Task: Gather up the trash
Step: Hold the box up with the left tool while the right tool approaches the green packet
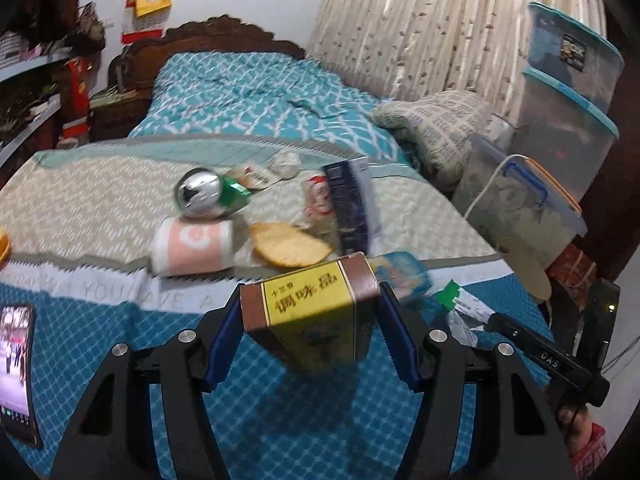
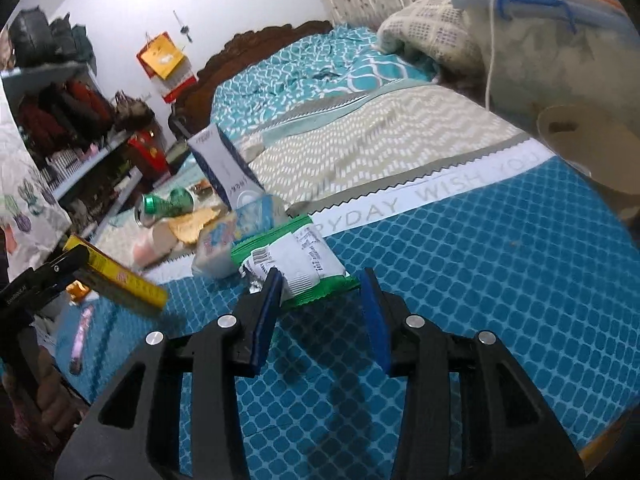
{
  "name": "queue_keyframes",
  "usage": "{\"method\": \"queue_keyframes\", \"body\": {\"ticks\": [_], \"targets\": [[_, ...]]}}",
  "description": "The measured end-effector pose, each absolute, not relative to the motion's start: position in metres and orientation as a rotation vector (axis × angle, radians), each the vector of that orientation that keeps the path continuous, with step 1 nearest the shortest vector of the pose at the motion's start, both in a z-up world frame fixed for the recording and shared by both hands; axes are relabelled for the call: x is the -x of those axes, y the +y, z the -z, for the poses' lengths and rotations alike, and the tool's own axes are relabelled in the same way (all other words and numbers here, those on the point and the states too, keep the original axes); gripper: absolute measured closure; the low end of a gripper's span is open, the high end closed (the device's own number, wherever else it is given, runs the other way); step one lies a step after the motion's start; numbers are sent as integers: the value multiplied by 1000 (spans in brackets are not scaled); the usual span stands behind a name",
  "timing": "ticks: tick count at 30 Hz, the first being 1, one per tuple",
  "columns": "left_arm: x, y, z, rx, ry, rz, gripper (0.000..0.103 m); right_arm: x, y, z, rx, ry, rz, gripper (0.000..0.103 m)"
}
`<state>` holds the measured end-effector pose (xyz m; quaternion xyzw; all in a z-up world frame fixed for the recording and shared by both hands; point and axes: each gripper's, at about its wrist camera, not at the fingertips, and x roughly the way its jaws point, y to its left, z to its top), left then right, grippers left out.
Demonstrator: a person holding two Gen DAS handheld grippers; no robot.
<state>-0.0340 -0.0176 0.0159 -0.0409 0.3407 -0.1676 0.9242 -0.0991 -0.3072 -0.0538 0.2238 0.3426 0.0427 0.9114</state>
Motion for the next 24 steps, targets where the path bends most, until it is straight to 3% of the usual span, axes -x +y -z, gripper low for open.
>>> {"method": "queue_keyframes", "body": {"ticks": [2, 3, 4, 11, 14, 24], "targets": [[36, -27, -18, 71, 694, 362, 43, 104, -313, 55, -497, 698, -92, 46], [37, -32, -19, 64, 694, 372, 43, 106, -316, 56, -511, 694, -94, 34], [37, -36, -19, 57, 695, 380, 43, 108, -318, 56, -517, 689, -94, 28], [40, -43, -17, 40, 706, 401, 43, 118, -312, 53, -432, 681, -82, 22], [39, -41, -16, 44, 707, 404, 43, 114, -300, 52, -357, 699, -92, 13], [38, -29, -10, 48, 696, 422, 43, 105, -269, 50, -266, 744, -117, 11]]}}
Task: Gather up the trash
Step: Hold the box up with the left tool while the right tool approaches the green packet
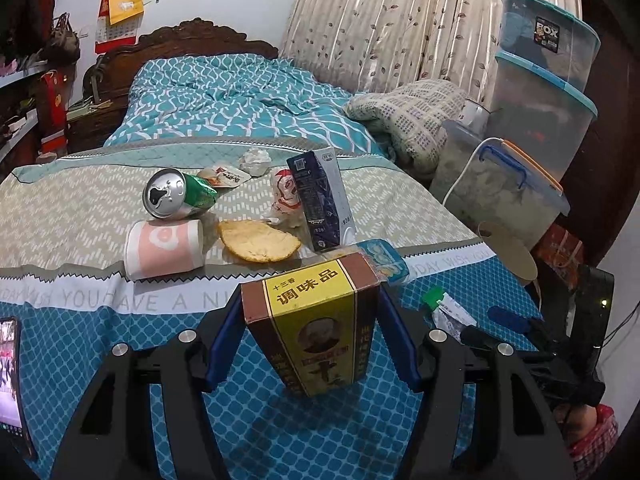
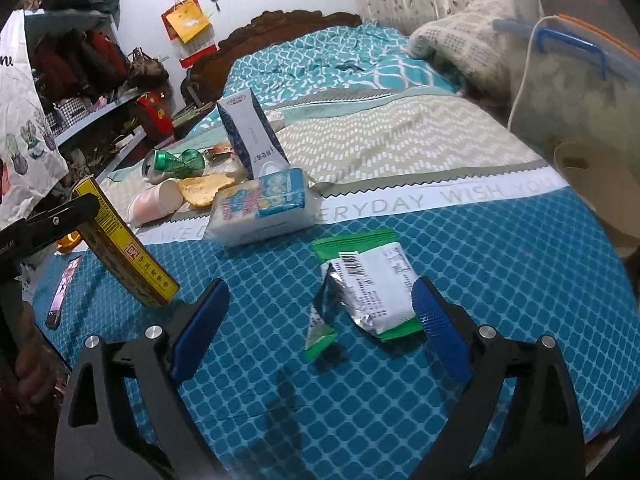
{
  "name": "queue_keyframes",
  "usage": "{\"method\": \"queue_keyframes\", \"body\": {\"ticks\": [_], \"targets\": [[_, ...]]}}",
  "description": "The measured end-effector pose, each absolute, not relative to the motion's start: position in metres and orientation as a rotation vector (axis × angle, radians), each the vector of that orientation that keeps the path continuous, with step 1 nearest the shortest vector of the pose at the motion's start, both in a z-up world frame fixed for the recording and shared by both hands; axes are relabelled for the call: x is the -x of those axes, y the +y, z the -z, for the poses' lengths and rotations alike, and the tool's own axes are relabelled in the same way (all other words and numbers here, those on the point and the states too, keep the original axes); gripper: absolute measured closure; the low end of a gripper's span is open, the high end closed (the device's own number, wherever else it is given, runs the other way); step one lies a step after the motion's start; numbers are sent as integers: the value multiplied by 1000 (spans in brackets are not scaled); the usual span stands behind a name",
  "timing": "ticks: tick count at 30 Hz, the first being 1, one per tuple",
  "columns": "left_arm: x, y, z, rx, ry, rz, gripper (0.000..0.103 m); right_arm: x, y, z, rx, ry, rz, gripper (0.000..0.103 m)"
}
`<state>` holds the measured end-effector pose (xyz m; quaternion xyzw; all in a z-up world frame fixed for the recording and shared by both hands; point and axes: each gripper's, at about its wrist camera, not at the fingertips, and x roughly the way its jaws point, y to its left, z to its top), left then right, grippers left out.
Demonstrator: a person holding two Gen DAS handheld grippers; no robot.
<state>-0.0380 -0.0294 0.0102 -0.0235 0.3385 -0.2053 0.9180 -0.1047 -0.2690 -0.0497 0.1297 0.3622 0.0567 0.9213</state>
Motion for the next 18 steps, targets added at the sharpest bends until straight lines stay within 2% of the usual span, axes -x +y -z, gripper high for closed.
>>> {"method": "queue_keyframes", "body": {"ticks": [11, 18], "targets": [[29, -16, -5, 78, 706, 442, 43, 98, -256, 44, -207, 754, -102, 10], [28, -15, -5, 72, 707, 436, 43, 76, -258, 56, -125, 813, -132, 6]]}}
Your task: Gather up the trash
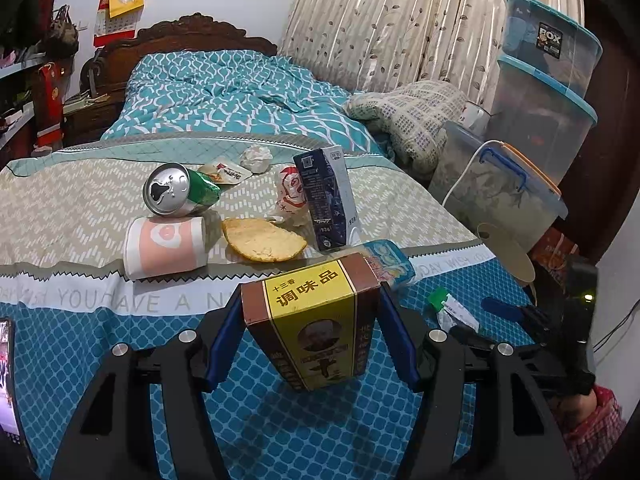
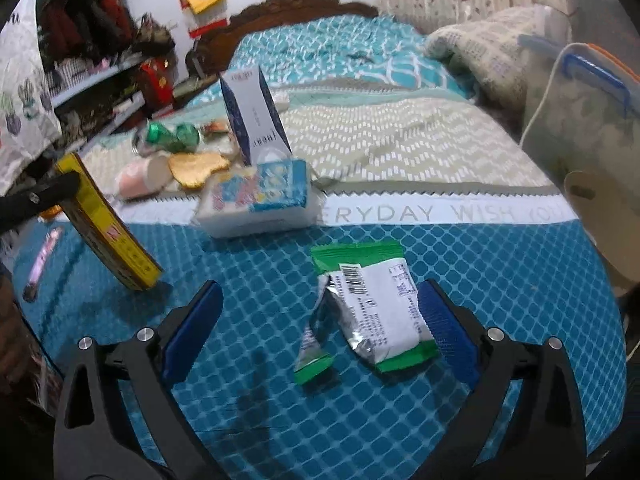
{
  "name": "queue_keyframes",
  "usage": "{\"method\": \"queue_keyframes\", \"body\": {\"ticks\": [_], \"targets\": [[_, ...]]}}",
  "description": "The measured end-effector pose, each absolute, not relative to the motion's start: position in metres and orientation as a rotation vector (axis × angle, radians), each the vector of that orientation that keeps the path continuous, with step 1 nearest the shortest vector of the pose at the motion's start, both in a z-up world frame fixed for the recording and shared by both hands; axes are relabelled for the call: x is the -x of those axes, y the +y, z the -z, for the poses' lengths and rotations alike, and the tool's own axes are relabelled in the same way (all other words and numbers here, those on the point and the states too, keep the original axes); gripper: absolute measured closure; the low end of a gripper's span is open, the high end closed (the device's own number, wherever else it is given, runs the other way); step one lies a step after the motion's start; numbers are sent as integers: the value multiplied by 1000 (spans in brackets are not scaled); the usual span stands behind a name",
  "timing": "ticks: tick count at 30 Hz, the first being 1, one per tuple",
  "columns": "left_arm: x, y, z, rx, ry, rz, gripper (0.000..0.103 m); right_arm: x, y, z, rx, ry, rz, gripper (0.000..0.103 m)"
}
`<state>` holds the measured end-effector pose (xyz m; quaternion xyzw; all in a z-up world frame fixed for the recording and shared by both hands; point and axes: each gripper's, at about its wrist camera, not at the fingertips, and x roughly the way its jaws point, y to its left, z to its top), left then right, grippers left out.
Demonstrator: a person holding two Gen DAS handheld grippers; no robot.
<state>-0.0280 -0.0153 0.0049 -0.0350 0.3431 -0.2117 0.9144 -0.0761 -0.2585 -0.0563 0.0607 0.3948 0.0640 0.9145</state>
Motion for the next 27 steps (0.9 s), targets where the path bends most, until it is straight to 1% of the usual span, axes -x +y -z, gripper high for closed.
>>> {"method": "queue_keyframes", "body": {"ticks": [7, 11, 12, 13, 14, 15, 16, 20, 25, 27], "targets": [[27, -21, -4, 55, 710, 424, 43, 59, -271, 83, -120, 912, -117, 6], [28, -29, -6, 38, 713, 427, 43, 59, -273, 84, -123, 907, -124, 7], [29, -31, -7, 35, 713, 429, 43, 59, -273, 84, -108, 905, -115, 16], [29, -34, -8, 32, 713, 433, 44, 59, -272, 84, -66, 900, -92, 34], [29, -35, -9, 30, 713, 436, 44, 61, -271, 84, -33, 894, -71, 44], [29, -37, -10, 28, 713, 438, 44, 61, -272, 82, -26, 889, -70, 58], [29, -40, -10, 26, 714, 440, 44, 62, -278, 81, -49, 885, -75, 70], [26, -52, -14, 18, 723, 458, 44, 70, -298, 77, -133, 860, -63, 80], [21, -75, -19, 3, 727, 493, 44, 79, -333, 68, -291, 811, -64, 84], [17, -88, -20, -6, 730, 511, 44, 81, -349, 67, -359, 799, -67, 84]]}}
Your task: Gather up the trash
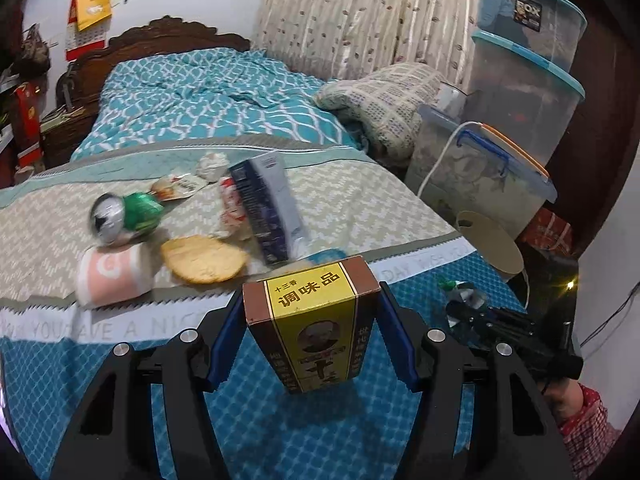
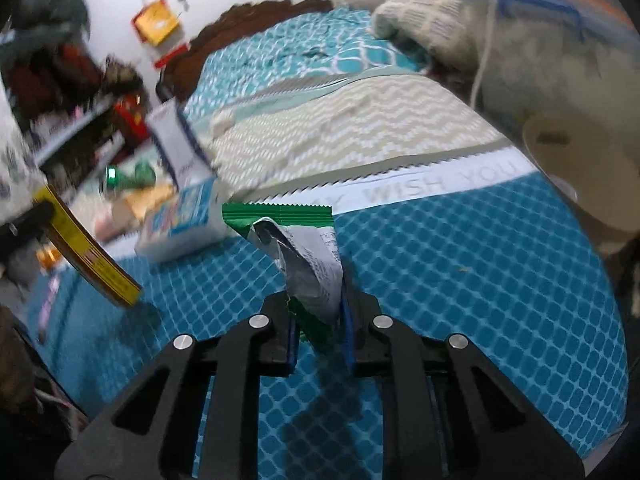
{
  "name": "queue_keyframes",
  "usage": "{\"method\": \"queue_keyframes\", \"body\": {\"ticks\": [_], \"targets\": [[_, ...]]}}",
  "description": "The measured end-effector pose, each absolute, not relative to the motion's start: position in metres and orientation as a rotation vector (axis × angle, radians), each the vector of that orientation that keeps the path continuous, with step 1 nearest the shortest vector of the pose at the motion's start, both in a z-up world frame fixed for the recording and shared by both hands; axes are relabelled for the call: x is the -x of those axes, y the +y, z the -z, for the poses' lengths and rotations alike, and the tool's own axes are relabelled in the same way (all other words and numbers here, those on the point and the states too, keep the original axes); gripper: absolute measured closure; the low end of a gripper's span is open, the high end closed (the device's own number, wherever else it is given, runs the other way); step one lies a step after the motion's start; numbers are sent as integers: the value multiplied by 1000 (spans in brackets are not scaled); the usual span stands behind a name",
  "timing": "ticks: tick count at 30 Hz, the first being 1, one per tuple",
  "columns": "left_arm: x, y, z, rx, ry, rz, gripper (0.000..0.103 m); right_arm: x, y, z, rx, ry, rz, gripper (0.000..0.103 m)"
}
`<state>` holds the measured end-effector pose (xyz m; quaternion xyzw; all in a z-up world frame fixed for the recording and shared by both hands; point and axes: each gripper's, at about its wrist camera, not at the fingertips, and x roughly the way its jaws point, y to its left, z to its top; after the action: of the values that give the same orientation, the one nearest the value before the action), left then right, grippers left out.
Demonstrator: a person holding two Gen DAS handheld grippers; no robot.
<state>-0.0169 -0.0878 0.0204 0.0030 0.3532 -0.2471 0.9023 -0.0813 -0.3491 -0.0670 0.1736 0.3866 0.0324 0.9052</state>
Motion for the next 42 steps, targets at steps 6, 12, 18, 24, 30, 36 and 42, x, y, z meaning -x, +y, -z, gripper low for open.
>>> {"method": "queue_keyframes", "body": {"ticks": [6, 12, 18, 24, 30, 36, 42], "targets": [[3, -148, -20, -52, 755, 601, 44, 92, -394, 68, -472, 762, -39, 84], [-16, -227, -21, -95, 777, 730, 44, 96, -453, 63, -527, 707, 35, 84], [-46, -330, -24, -109, 811, 877, 44, 97, -531, 56, -577, 657, 163, 84], [-69, -434, -20, -153, 802, 948, 44, 91, -590, 72, -647, 671, 259, 80], [-92, -508, -4, -140, 848, 952, 31, 73, -616, 88, -678, 698, 296, 27], [-87, -507, -4, -166, 843, 952, 27, 87, -619, 75, -643, 620, 338, 23], [-71, -437, -22, -123, 768, 912, 27, 102, -602, 65, -666, 553, 314, 23]]}}
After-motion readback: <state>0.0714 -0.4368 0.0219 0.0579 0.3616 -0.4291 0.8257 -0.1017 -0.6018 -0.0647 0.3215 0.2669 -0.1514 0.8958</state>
